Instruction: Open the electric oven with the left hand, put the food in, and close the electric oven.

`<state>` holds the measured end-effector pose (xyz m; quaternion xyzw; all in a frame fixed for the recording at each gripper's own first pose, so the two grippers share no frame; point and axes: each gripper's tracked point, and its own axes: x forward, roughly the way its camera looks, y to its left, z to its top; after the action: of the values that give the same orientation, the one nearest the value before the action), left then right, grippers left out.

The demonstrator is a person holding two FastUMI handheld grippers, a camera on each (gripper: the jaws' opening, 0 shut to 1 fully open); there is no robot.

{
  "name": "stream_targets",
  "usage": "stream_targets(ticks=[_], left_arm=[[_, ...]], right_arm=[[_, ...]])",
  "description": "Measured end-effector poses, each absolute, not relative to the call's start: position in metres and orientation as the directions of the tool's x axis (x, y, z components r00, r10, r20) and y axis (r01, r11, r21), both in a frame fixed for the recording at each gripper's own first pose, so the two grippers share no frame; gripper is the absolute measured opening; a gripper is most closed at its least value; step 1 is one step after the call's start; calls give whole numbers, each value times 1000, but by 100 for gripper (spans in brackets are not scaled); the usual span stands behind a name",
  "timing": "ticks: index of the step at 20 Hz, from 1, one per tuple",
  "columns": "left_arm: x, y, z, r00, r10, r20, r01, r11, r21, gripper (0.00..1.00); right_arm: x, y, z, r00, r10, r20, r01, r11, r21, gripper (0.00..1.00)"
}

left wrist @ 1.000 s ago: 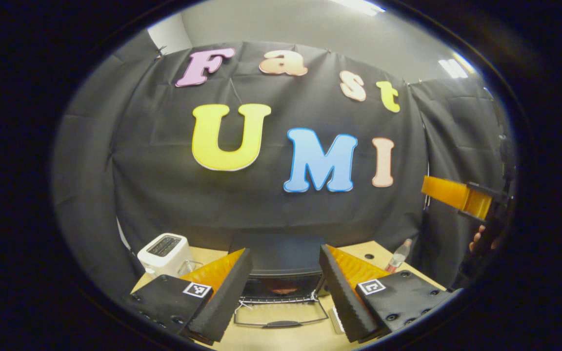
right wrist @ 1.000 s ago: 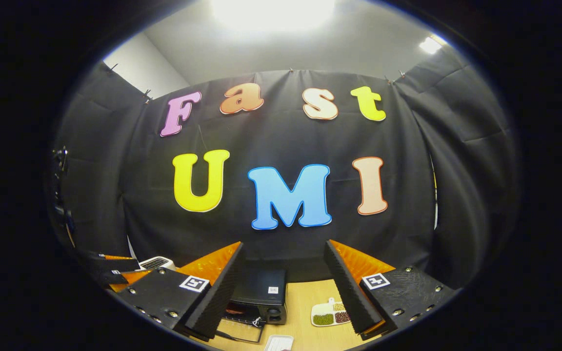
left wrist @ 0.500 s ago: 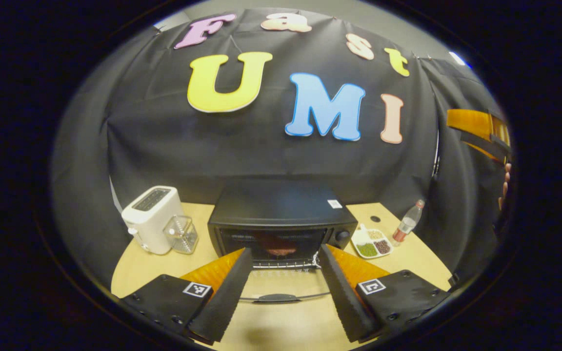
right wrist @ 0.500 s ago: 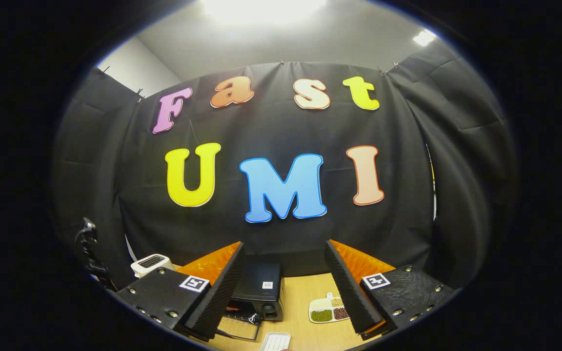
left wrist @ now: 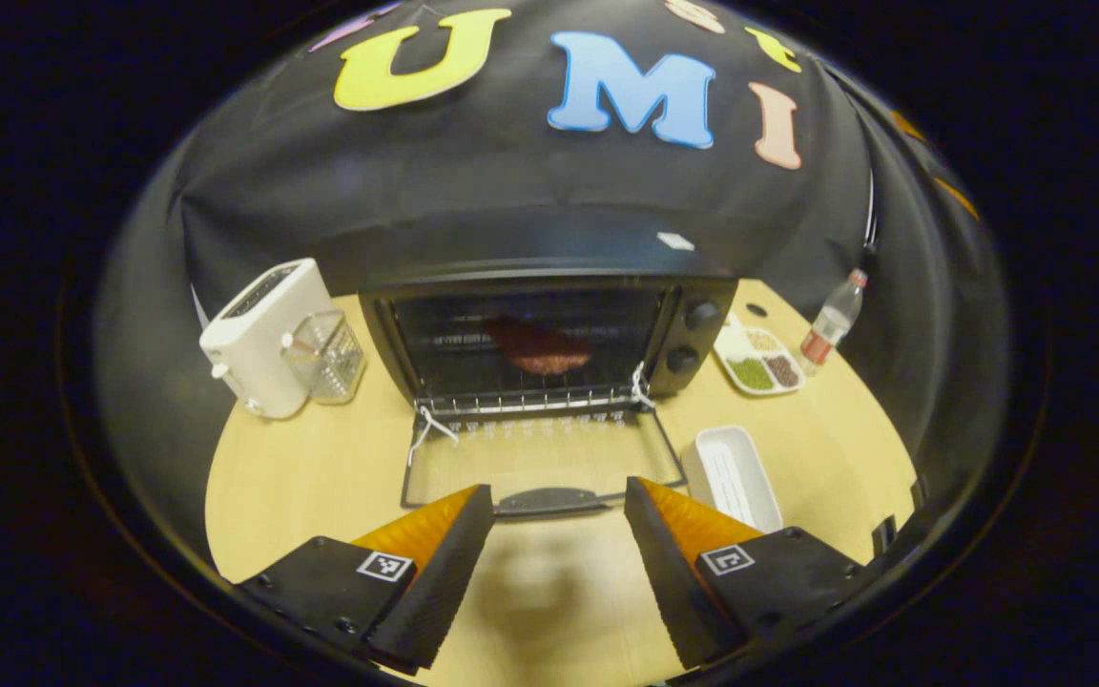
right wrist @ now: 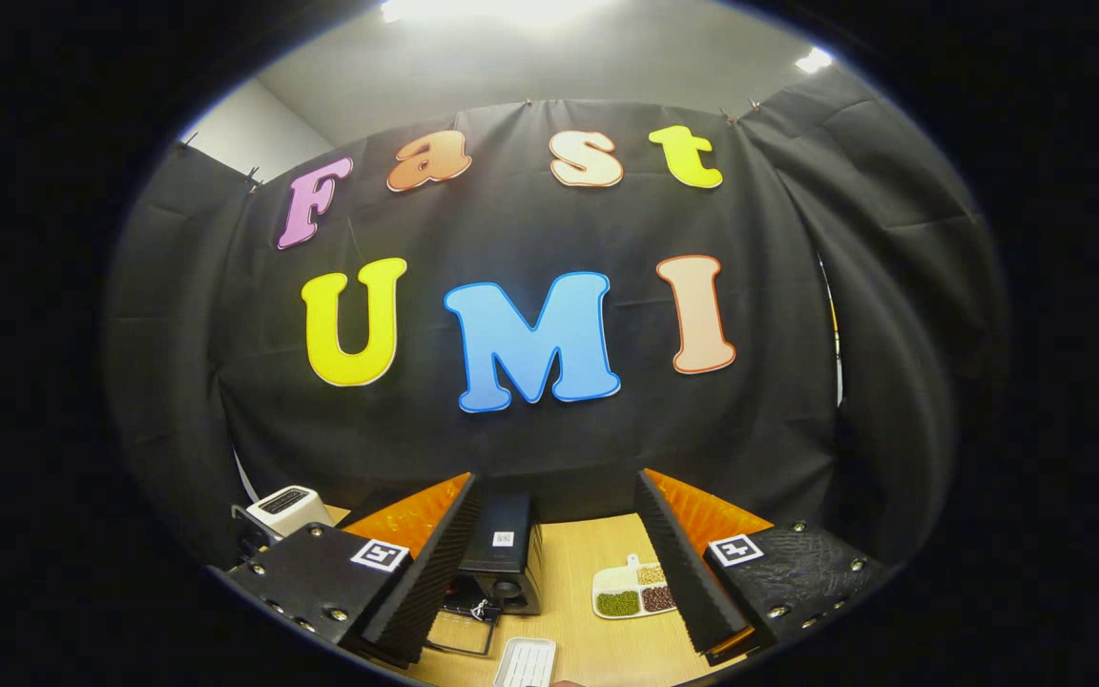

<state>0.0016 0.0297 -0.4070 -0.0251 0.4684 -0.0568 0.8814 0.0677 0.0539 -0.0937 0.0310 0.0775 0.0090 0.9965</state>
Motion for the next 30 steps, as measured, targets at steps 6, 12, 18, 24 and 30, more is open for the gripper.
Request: stream_targets(ticks=[6, 12, 18, 24, 30], left_arm=[[-21, 30, -462, 398, -98, -912, 21, 995, -98, 99], [-22, 26, -492, 310, -104, -945, 15, 994, -104, 97], [-17, 24, -506, 267, -107, -958, 1, 994, -111, 99], [-6, 24, -513, 246, -109, -963, -16, 993, -116, 96], [-7, 23, -523, 205, -107, -973, 12, 994, -107, 99]], right_arm=[[68, 43, -99, 985, 7, -171, 0, 999, 40, 98], [70, 35, -106, 981, -13, -192, 21, 999, 36, 98], [72, 37, -110, 980, -14, -198, 18, 1000, 21, 98], [74, 41, -114, 978, -12, -210, 16, 1000, 15, 98], [73, 44, -117, 976, -12, -218, 18, 1000, 24, 98]])
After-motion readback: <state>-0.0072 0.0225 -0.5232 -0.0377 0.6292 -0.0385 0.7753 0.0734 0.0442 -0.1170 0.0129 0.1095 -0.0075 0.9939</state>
